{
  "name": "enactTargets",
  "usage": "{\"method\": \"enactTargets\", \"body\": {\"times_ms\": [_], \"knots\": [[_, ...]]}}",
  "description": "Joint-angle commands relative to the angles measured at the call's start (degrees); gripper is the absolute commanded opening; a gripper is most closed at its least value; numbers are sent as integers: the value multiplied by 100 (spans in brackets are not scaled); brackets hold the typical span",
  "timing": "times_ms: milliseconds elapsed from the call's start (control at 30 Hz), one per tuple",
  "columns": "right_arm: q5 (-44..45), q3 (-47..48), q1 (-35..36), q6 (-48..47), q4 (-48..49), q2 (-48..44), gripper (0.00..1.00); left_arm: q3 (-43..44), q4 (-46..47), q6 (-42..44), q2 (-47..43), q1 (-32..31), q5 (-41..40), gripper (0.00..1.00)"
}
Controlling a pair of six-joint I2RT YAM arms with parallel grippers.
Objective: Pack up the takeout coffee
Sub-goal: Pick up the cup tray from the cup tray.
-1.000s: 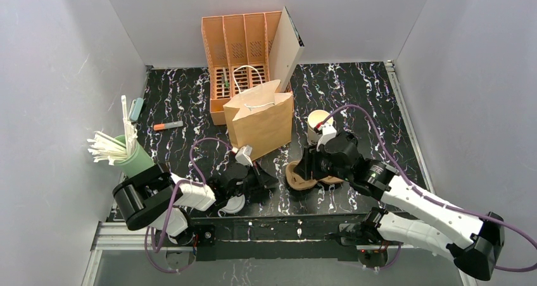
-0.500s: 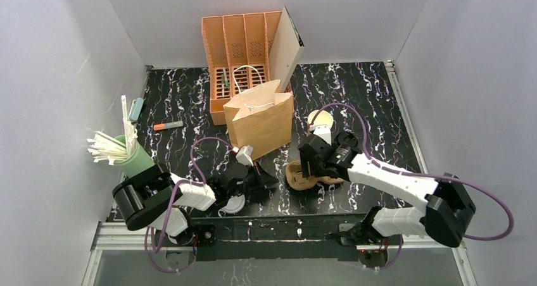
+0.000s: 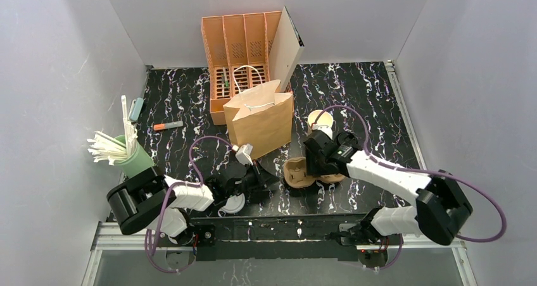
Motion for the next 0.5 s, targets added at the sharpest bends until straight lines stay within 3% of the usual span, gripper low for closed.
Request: {"method": "enactTargets", "body": {"times_ms": [0, 200, 367, 467], "knots": [[-474, -38, 5, -34, 208, -686, 44, 58, -18, 131, -365, 29, 46, 3], [-794, 50, 6, 22, 54, -1241, 44, -54, -18, 92, -755, 21, 360, 7], [-1312, -214, 8, 95, 590, -1856, 43, 76, -18, -93, -1129, 20, 636, 19], [-1504, -289, 8, 186, 753, -2166, 42, 204, -19, -288, -1354, 16, 718, 21]]}}
